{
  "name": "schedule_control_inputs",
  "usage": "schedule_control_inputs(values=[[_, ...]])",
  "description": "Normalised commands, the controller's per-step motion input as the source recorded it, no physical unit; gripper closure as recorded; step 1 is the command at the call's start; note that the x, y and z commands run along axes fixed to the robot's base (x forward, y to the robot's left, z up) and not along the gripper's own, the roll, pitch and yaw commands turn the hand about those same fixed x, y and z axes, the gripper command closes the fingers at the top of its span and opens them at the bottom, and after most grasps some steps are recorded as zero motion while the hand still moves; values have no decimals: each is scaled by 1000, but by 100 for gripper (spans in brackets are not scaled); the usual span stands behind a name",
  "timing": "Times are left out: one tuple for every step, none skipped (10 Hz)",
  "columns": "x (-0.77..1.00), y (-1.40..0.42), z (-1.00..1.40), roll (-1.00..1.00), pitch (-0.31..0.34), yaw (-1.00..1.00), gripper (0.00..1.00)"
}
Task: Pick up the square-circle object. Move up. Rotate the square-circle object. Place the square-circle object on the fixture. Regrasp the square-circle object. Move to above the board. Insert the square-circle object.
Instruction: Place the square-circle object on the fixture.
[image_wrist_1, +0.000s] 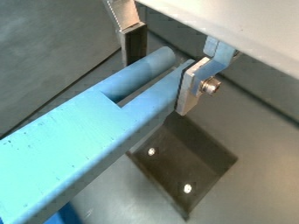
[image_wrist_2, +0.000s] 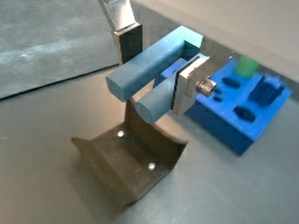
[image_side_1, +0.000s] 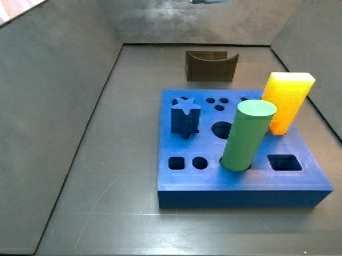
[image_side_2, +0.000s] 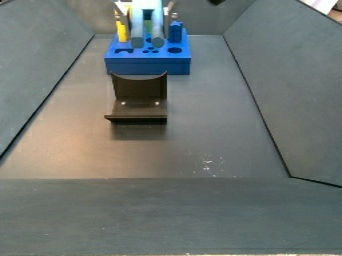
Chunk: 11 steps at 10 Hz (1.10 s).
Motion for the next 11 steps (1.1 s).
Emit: schedule_control_inputs(values=[[375,58,-1,-1000,203,-101,100],[314,56,1,-870,189,-111,100],[259,55,-3,-704,163,-114,100],[182,53,-9,-490,130,-115,100],[120,51,-6,-331,115,-112,100],[84,41,-1,-259,98,-106,100],[109,69,-1000,-1000,-14,-126,100],[112,72,-1000,-1000,-22,-127,100],[121,81,-1000,-1000,-6,-121,100],[137,83,-1000,-1000,24,-114,100],[148,92,-1000,-1000,40,-116,100]])
